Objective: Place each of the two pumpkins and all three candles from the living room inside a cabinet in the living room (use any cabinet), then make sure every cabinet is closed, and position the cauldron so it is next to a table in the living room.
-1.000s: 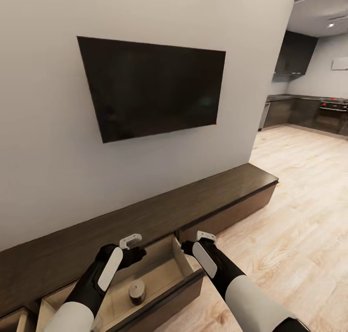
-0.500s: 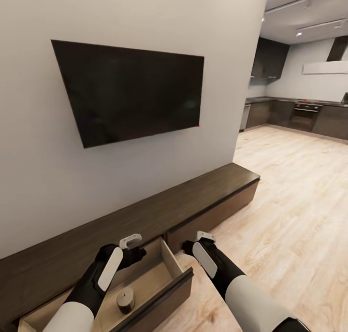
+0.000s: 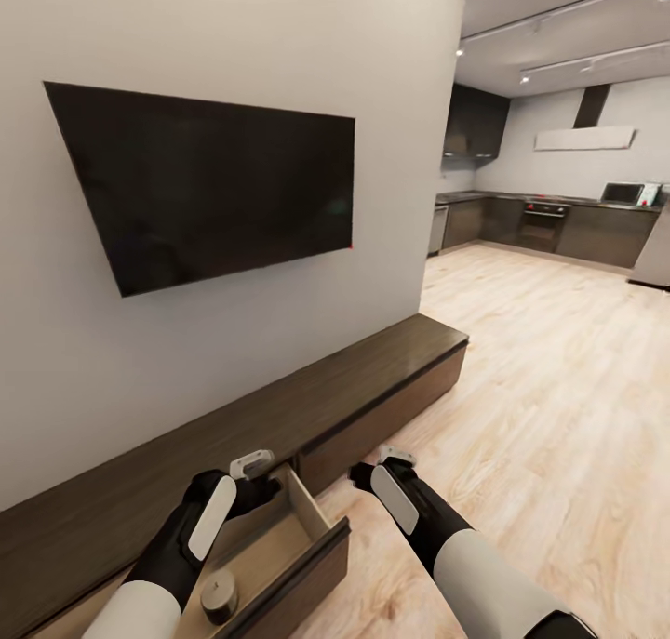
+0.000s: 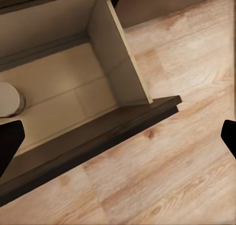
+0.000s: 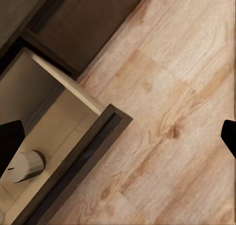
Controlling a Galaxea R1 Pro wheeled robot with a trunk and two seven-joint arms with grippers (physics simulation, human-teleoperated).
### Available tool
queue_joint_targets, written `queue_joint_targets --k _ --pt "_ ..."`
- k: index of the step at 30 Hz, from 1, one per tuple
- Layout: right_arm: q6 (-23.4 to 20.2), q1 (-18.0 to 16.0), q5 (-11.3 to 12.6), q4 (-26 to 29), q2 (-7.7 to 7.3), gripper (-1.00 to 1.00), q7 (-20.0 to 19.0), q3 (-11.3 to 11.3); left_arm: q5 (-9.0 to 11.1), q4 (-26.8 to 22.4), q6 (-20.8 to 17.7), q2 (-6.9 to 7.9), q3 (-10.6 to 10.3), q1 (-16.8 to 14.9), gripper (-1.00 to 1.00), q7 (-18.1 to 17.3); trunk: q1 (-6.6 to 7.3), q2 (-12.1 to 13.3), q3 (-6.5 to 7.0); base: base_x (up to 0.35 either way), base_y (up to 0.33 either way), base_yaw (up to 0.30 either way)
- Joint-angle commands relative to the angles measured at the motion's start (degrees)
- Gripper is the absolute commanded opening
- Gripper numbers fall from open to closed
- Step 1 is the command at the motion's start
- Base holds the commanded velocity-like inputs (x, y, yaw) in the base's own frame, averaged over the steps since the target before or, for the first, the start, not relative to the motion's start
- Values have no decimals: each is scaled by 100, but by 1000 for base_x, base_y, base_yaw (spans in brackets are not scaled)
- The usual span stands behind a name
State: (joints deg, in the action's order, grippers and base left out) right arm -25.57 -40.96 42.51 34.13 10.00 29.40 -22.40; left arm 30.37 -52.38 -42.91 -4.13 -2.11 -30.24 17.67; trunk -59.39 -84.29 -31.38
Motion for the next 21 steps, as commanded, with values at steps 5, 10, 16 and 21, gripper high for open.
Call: queue_joint_targets --k 5,10,16,21 --pt "0 0 0 -3 0 100 2 6 3 0 3 0 -4 0 100 -1 0 0 35 0 0 -207" --pt "0 0 3 -3 0 100 0 12 5 0 16 0 0 0 100 -1 0 0 70 0 0 -207" --pt "0 0 3 -8 0 100 -1 14 12 0 26 4 -1 0 100 -6 0 0 111 0 0 -207" --pt "0 0 3 -11 0 100 -5 172 13 2 28 5 0 0 100 -7 0 0 146 0 0 -207"
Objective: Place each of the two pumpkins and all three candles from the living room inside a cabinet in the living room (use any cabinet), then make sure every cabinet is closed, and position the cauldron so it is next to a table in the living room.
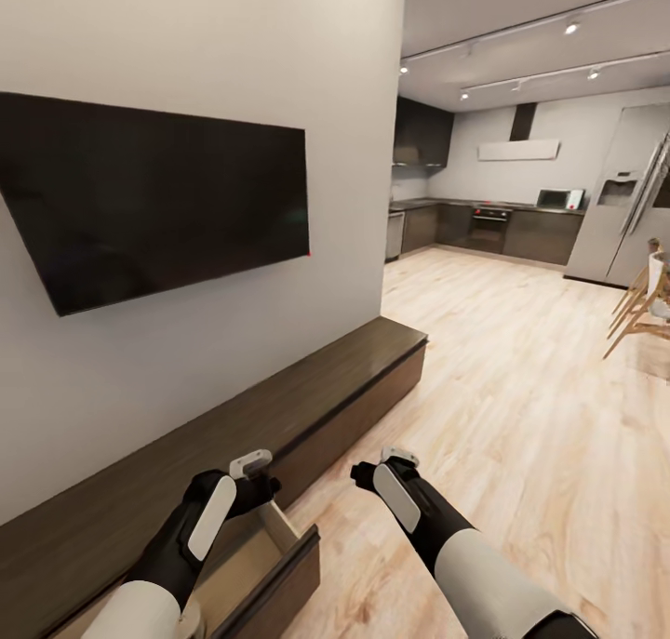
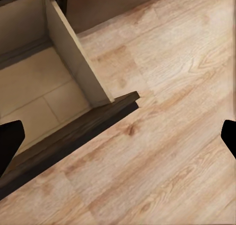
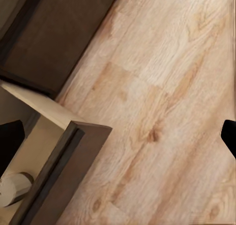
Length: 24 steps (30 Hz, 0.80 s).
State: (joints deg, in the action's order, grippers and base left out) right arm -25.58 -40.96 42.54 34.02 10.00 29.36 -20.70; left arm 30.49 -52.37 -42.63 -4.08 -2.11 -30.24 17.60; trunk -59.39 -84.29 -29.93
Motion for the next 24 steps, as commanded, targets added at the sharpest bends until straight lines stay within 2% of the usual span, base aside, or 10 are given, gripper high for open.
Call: queue_joint_targets --k 1,24 --pt "0 0 0 0 0 100 0 15 1 0 0 1 0 0 100 0 0 0 7 0 0 -207" --pt "0 0 -3 7 0 100 -60 80 -10 6 -13 9 33 0 100 0 0 0 167 0 0 -207"
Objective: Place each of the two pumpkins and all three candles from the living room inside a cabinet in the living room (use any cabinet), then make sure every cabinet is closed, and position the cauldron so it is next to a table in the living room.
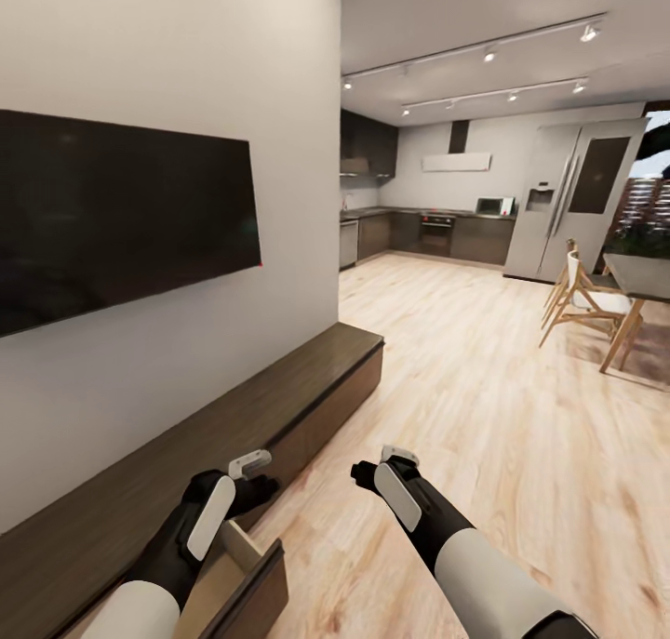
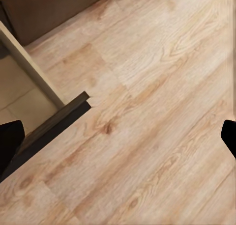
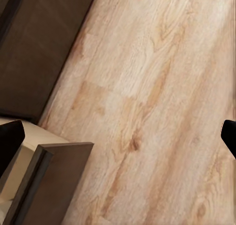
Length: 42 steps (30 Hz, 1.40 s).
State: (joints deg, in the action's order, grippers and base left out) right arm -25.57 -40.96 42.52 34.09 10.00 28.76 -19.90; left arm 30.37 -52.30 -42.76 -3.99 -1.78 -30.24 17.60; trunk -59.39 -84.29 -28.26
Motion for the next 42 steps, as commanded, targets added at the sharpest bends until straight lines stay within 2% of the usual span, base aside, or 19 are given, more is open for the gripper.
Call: queue_joint_targets --k 1,8,12,16,42 --pt "0 0 -1 -1 0 100 -1 2 0 0 2 1 1 0 100 -1 0 0 7 0 0 -207" --pt "0 0 2 -6 0 100 -1 21 1 1 -3 -5 1 0 100 2 0 0 56 0 0 -207" --pt "0 0 2 -6 0 100 -2 146 2 1 -4 -5 -5 0 100 1 0 0 83 0 0 -207" --pt "0 3 2 -7 0 100 -2 177 3 1 -4 -5 -4 0 100 0 0 0 111 0 0 -207" --pt "0 30 2 -7 0 100 -2 203 5 127 4 -6 -4 0 100 -10 0 0 292 0 0 -207"
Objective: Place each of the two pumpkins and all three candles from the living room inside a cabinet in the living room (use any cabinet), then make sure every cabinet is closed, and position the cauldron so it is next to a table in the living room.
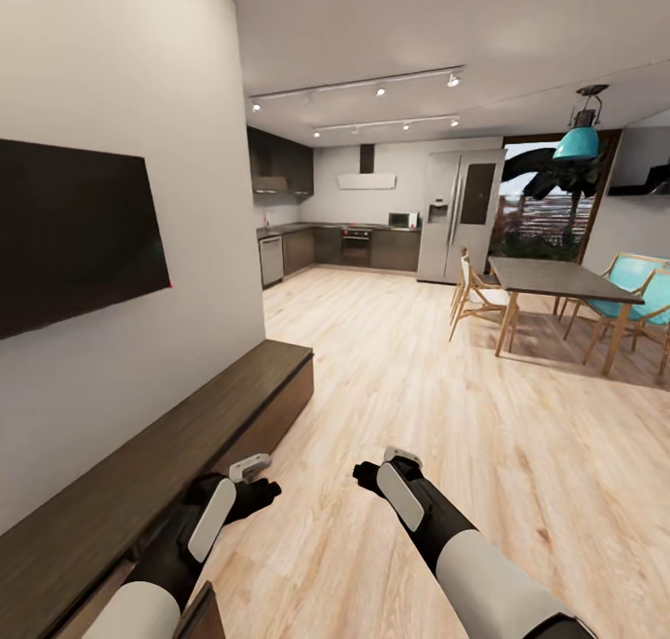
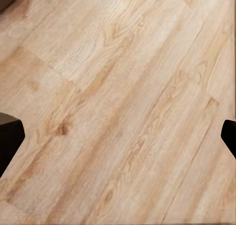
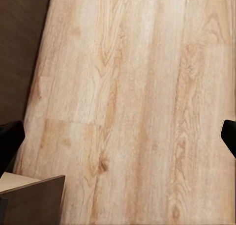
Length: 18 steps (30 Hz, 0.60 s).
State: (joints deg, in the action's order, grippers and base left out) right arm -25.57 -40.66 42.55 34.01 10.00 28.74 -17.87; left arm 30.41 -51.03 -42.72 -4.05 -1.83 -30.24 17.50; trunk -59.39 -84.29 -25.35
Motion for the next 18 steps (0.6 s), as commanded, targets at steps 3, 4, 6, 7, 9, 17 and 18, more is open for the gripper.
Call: queue_joint_targets --k 3,4,6,7,9,17,18 --pt "0 4 -1 0 0 100 0 2 0 13 9 0 -1 0 100 3 0 0 21 0 0 -206" --pt "0 4 -1 0 0 100 -2 2 0 15 11 0 -2 0 100 4 0 0 28 0 0 -206" --pt "0 5 -1 3 0 100 -10 3 0 19 14 -1 0 0 100 3 0 0 42 0 0 -206" --pt "0 5 -1 4 0 100 -19 3 0 20 15 -1 -1 0 100 2 0 0 49 0 0 -207" --pt "0 10 -5 3 0 100 -104 3 0 22 16 -5 -2 0 100 3 0 0 63 0 0 -206" --pt "0 14 -9 2 0 100 -180 3 0 23 19 -3 -2 0 100 0 0 0 118 0 0 -207" --pt "0 14 -9 2 0 100 -181 3 0 23 19 -3 -2 0 100 0 0 0 125 0 0 -207"
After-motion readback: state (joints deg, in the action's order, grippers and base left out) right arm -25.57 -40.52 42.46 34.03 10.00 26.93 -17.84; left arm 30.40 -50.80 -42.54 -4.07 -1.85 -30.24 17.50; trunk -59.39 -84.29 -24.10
